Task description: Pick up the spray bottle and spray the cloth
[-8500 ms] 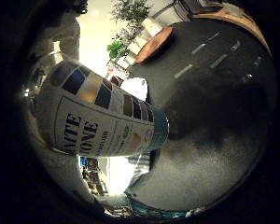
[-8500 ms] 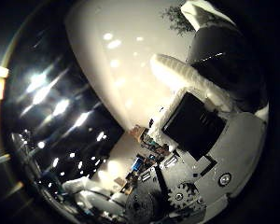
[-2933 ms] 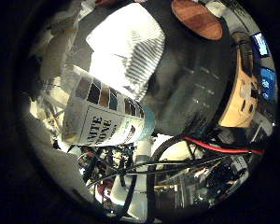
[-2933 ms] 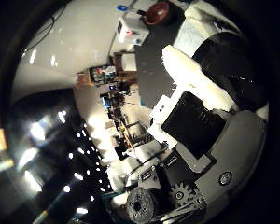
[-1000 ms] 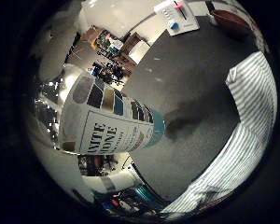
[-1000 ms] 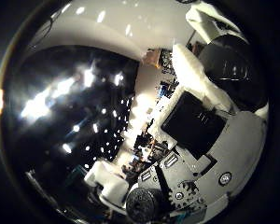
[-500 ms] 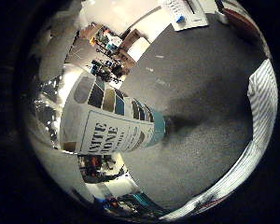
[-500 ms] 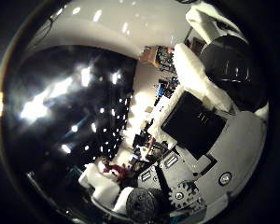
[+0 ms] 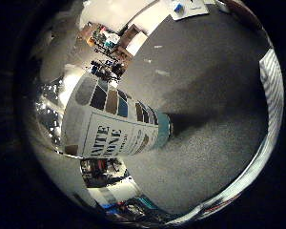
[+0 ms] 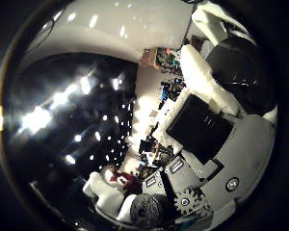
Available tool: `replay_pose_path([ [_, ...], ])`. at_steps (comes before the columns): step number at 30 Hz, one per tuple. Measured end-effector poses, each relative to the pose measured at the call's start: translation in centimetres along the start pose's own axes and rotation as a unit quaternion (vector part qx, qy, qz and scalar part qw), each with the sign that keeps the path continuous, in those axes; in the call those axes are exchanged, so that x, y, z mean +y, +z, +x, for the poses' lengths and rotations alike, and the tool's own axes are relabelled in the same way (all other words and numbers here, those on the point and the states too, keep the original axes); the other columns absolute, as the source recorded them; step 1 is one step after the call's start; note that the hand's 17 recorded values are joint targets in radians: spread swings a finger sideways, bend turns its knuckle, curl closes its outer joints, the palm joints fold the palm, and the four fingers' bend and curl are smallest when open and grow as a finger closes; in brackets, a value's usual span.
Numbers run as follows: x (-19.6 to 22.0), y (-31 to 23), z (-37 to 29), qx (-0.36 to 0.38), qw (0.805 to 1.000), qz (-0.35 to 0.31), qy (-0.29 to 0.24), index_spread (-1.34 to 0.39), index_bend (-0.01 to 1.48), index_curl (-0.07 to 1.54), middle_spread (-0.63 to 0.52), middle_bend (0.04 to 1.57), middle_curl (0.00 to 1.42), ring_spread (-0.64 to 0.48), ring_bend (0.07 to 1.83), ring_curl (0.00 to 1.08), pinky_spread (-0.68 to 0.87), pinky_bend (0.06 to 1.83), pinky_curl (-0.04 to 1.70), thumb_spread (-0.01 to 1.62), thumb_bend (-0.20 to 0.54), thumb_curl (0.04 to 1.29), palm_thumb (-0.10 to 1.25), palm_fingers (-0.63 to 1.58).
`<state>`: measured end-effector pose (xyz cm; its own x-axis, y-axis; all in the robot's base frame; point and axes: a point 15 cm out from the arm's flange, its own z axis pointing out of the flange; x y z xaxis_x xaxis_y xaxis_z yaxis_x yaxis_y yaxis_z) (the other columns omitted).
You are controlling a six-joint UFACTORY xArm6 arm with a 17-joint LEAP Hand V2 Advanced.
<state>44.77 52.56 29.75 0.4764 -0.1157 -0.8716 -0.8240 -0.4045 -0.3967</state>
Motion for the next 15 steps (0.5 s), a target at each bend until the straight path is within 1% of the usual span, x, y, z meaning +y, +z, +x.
replay_pose_path([
  [3,-0.6,-0.5,0.1,0.001,1.000,0.005,0.001,-0.27,1.01,0.87,-0.13,1.34,0.68,-0.16,1.50,0.56,-0.23,1.07,1.20,0.87,-0.021,0.83,0.91,1.17],
  [9,-0.8,-1.0,0.9,0.006,1.000,0.008,0.004,-0.28,0.92,0.86,-0.12,1.28,0.67,-0.16,1.47,0.55,-0.24,1.07,1.14,0.89,-0.028,0.79,0.87,1.14],
  [12,-0.8,-1.5,1.4,0.011,1.000,0.009,0.004,-0.29,0.81,0.85,-0.12,1.23,0.65,-0.16,1.45,0.54,-0.26,1.06,1.07,0.86,-0.032,0.76,0.84,1.14],
  [15,-0.7,-1.9,1.9,0.011,1.000,0.008,0.006,-0.33,0.62,0.84,-0.13,1.15,0.64,-0.17,1.38,0.52,-0.31,1.08,0.98,0.81,-0.033,0.74,0.82,1.04],
])
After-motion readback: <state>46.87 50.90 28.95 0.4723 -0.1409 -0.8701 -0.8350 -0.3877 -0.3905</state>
